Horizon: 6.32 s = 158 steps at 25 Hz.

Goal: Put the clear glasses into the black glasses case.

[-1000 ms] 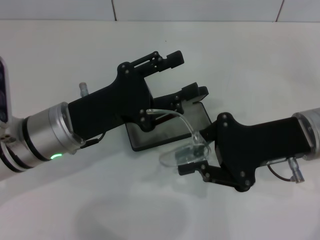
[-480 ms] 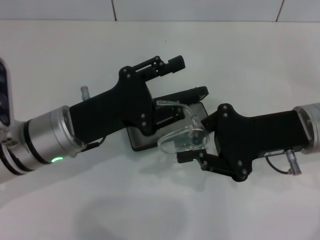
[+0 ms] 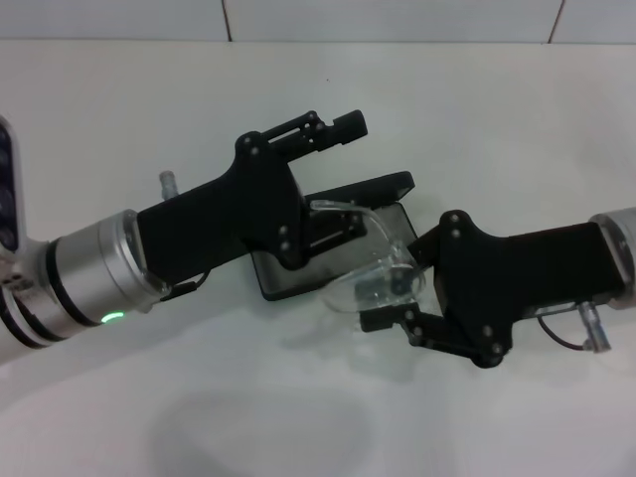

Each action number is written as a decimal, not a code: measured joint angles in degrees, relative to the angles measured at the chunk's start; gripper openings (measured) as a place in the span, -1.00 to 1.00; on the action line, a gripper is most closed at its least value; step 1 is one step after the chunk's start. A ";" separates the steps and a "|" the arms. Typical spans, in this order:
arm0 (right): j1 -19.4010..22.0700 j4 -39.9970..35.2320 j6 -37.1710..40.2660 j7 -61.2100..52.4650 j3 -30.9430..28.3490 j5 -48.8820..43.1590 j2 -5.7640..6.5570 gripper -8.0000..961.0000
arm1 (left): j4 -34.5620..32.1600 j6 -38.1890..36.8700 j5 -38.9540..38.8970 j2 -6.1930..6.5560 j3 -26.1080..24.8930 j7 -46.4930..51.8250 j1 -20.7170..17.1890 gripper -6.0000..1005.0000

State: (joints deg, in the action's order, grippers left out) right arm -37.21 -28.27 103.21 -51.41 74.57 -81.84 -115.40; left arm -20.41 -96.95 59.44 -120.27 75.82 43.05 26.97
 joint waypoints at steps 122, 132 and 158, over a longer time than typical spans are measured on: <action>12.39 -8.08 -19.78 -10.74 -36.44 -1.89 0.11 -0.10 | 5.28 35.12 15.27 0.32 -8.49 19.61 13.60 0.39; 12.29 -7.98 -19.23 -10.46 -35.86 -2.41 0.05 -0.09 | 5.64 36.93 15.77 0.21 -7.11 21.70 13.56 0.41; 11.92 -8.67 -17.00 -10.46 -29.81 -2.44 0.40 -0.08 | 1.73 30.54 12.76 0.22 0.81 19.21 6.61 0.47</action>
State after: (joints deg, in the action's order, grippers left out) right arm -25.29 -36.94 86.21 -61.87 44.77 -84.28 -115.00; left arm -18.68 -66.40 72.20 -120.06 76.63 62.26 33.58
